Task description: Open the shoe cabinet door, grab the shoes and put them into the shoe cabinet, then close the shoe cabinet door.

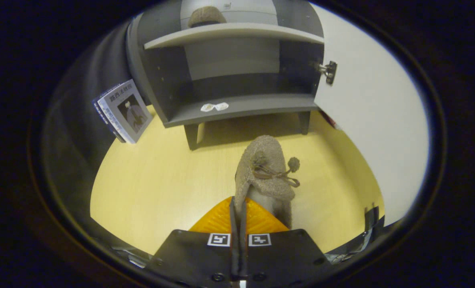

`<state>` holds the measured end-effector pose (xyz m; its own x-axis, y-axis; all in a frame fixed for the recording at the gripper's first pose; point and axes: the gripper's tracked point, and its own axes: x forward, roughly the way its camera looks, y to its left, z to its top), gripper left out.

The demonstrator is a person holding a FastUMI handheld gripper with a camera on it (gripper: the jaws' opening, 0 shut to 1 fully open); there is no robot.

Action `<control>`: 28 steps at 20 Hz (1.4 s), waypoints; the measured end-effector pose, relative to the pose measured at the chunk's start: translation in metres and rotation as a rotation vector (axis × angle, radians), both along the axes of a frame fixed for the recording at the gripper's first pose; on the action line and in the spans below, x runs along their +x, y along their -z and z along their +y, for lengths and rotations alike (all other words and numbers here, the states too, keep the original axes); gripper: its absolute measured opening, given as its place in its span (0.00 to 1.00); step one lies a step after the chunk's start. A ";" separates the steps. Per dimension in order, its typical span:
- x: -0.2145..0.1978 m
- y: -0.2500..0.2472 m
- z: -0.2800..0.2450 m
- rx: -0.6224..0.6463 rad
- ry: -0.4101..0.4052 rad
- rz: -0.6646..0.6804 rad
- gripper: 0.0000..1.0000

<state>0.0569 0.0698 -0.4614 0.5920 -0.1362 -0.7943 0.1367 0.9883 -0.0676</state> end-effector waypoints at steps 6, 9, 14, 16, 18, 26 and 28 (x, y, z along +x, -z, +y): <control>0.025 -0.067 -0.013 -0.031 0.033 -0.134 0.03; 0.041 -0.106 -0.018 -0.058 0.033 -0.206 0.03; 0.076 -0.181 -0.023 -0.109 -0.004 -0.337 0.02; 0.093 -0.209 -0.024 -0.124 -0.014 -0.388 0.03; 0.110 -0.231 -0.027 -0.131 -0.015 -0.432 0.03; 0.185 -0.281 -0.035 -0.214 -0.068 -0.485 0.02; 0.205 -0.287 -0.034 -0.216 -0.075 -0.490 0.02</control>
<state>0.2616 0.0362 -0.1740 0.9006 -0.2089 -0.3812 0.1327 0.9672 -0.2165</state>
